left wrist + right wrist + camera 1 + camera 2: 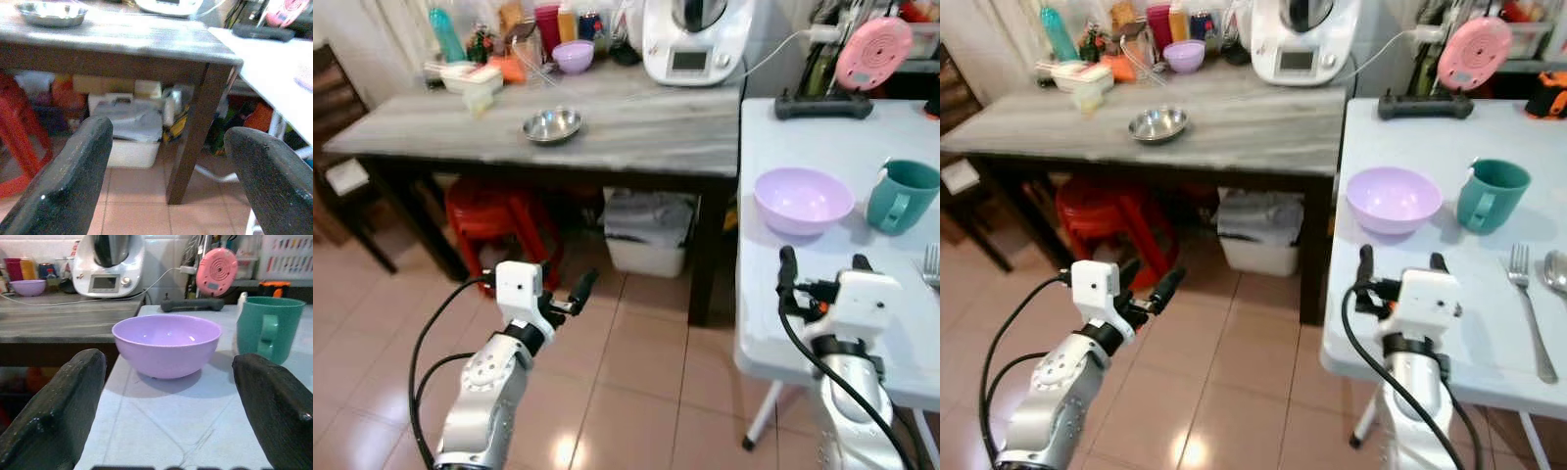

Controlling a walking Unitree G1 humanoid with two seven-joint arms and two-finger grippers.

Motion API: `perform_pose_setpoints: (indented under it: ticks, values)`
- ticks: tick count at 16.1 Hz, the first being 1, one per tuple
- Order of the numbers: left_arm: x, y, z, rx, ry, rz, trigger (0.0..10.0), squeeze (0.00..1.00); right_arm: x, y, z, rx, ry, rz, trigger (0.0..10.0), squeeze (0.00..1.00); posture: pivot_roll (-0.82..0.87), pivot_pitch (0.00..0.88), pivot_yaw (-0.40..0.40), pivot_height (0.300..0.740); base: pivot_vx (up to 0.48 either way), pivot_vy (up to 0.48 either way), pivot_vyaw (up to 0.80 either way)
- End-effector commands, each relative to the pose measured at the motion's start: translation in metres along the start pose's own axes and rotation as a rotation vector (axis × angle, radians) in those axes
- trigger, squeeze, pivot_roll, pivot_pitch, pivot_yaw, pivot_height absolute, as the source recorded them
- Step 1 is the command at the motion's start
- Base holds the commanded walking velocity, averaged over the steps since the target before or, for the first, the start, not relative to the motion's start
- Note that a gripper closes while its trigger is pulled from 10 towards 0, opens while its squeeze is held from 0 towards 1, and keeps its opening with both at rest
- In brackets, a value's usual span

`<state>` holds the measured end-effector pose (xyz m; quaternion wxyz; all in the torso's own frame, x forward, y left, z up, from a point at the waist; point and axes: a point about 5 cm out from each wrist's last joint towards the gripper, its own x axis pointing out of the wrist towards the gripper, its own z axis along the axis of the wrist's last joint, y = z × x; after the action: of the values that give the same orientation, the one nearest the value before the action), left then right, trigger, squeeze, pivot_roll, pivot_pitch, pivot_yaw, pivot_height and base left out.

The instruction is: Setting the table

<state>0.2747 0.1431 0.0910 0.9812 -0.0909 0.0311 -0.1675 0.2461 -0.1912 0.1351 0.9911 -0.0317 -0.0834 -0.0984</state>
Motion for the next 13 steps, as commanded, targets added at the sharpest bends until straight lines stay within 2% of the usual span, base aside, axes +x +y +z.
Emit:
perform_pose_setpoints:
  ticks: [1,5,9,13]
  values:
    - [0.0001,0.0021,0.0015,0.006,0.001,0.01,10.0,0.0,0.0014,0.001,-0.0016,-0.002,0.008,-0.001,10.0,0.0,-0.07,0.036,0.125,0.74,0.0,-0.319,0.0]
    - [0.0007,0.002,0.0012,0.006,0.0,0.014,10.0,0.0,0.0027,0.002,-0.0014,-0.002,0.006,0.003,10.0,0.0,-0.07,0.034,0.124,0.74,0.0,-0.316,0.0]
    - [0.0014,0.0025,0.0005,0.001,-0.007,0.02,10.0,0.0,0.0048,0.0029,0.0001,-0.013,-0.004,0.012,10.0,0.0,-0.08,0.033,0.121,0.74,0.0,0.0,0.0]
    - [0.002,-0.0037,0.0003,-0.033,-0.012,-0.038,10.0,0.0,0.0079,0.0051,0.0014,-0.031,-0.013,0.026,10.0,0.0,-0.08,0.037,0.118,0.74,0.0,0.0,0.0]
